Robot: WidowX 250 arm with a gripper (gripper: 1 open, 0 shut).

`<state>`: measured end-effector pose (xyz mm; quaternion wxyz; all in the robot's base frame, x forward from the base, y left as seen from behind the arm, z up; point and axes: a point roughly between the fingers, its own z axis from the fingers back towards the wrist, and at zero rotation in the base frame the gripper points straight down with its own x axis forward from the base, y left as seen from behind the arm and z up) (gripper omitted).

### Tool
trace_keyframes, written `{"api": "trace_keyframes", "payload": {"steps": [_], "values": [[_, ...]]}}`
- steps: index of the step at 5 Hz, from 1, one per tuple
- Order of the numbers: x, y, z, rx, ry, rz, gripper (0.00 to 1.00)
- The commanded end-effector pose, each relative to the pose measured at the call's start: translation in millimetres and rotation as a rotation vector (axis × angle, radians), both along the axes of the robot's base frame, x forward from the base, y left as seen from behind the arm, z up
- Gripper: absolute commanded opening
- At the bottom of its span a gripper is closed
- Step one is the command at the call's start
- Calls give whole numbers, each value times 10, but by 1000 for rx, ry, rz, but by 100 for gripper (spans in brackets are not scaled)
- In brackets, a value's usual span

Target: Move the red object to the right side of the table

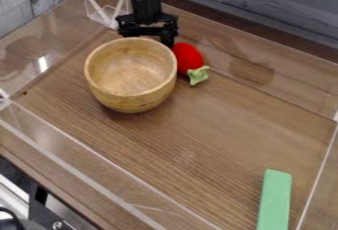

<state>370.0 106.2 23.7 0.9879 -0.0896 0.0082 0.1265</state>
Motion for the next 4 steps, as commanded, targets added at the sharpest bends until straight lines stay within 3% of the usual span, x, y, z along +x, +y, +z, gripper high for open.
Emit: {"api": "trace_keyframes", "payload": {"steps": [1,2,3,4], "values": [[61,-128,333,27,-94,-22,100],[59,-217,293,27,-91,-33,100],[52,-99,281,31,-90,-16,0],[55,119,339,24,-95,20,0]]}}
